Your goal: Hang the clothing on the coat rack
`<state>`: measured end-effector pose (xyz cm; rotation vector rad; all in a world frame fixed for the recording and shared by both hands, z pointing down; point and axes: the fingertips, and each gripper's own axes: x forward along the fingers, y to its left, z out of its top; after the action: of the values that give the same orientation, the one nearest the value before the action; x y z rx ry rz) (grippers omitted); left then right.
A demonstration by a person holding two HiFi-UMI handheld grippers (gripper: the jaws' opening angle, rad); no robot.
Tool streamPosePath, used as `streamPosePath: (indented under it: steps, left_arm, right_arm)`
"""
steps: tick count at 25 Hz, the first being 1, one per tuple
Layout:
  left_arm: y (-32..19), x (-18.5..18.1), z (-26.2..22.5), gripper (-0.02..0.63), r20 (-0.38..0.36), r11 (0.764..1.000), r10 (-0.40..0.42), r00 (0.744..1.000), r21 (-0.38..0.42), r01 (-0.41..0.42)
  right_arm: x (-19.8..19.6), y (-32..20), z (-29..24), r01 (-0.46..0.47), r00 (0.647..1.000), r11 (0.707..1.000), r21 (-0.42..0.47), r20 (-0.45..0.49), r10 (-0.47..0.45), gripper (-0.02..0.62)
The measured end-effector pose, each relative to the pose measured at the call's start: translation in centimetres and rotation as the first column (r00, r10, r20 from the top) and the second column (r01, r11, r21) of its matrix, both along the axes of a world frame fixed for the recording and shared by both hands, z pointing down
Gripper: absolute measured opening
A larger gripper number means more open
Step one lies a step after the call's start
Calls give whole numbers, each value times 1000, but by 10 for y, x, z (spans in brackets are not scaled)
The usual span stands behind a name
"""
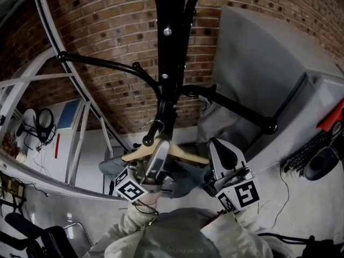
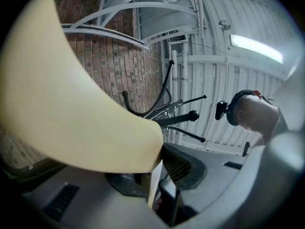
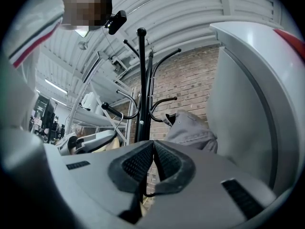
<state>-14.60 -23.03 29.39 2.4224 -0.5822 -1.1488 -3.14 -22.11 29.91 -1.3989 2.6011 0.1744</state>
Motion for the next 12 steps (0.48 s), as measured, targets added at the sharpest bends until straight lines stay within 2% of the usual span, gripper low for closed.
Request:
streamPosePath:
  steps: [12]
  left_arm:
    - [-9,3,7,106,29,999,-36,999,25,35]
  right_arm:
    - [6,-1,7,16,1000,1000,-21,6,-16,25]
